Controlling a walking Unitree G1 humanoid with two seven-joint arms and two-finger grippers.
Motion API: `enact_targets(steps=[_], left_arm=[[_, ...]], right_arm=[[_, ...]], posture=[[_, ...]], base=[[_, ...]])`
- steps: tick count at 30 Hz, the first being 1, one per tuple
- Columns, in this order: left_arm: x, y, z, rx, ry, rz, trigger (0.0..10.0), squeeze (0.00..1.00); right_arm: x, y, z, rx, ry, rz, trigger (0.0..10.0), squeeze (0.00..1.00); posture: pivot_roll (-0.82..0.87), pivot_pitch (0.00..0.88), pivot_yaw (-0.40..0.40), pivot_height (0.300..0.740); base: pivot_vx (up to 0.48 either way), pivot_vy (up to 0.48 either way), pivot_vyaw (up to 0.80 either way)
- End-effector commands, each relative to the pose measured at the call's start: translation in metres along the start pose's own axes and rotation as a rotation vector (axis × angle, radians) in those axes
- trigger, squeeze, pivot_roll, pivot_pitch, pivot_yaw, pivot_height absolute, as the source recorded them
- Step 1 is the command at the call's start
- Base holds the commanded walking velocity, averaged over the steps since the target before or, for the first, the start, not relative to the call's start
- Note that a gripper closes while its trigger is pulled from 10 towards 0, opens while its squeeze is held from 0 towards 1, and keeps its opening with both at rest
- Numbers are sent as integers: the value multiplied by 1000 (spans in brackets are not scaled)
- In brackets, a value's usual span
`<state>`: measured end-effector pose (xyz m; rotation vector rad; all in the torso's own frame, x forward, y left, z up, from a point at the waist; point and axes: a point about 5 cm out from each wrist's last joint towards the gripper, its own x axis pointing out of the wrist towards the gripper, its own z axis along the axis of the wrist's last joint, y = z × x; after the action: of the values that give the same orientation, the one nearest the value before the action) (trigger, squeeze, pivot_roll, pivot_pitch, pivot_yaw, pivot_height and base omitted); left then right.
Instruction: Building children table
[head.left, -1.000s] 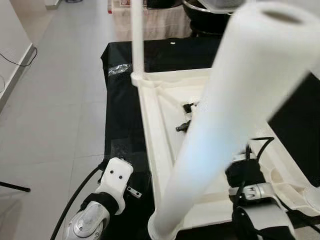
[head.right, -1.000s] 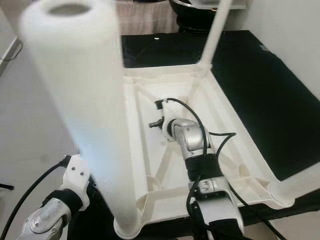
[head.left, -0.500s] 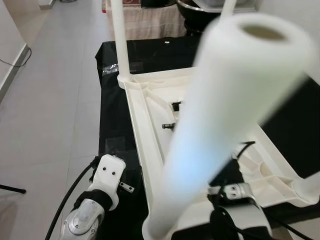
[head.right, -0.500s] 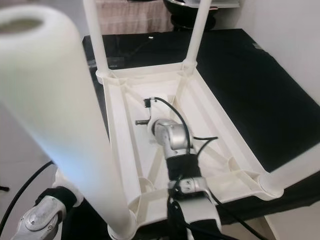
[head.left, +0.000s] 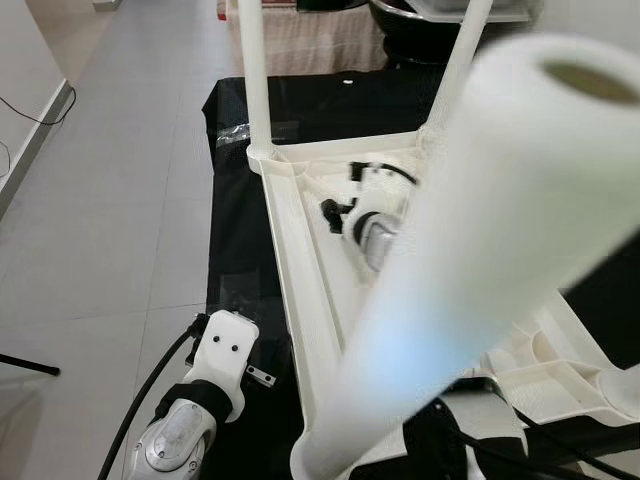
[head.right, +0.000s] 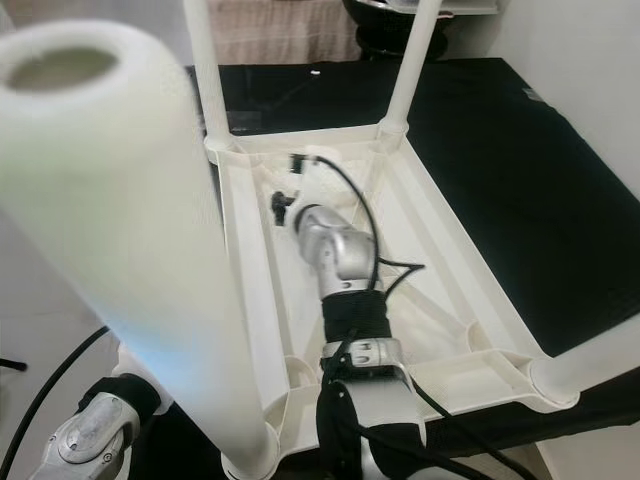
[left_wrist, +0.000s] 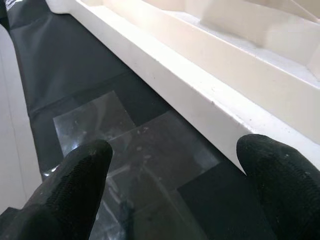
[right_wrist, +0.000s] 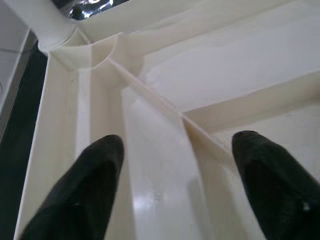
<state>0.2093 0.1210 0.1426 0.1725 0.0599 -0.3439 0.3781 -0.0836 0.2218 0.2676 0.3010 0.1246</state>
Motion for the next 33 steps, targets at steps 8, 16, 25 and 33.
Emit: enact_targets(steps=[8,16,25,33], left_arm=[[-2,-4,-1,-2,-1,-47,10000,0],[-3,-2,-1,18,3,-71,10000,0],[-19,5,-9,43,48,-50,10000,0],[-23,5,-10,44,57,-38,10000,0]], right_arm=[[-38,-28,25,-176,-214,458,10000,0],[-73,-73,-15,-716,92,702,10000,0],[-84,-92,-23,-913,290,817,10000,0],[-107,-89,-20,-905,383,1035,10000,0]], posture=[[-18,170,-58,740],[-19,163,-49,740],[6,172,-49,740],[16,178,-52,740]], base=[[0,0,0],[0,0,0],[0,0,0],[0,0,0]])
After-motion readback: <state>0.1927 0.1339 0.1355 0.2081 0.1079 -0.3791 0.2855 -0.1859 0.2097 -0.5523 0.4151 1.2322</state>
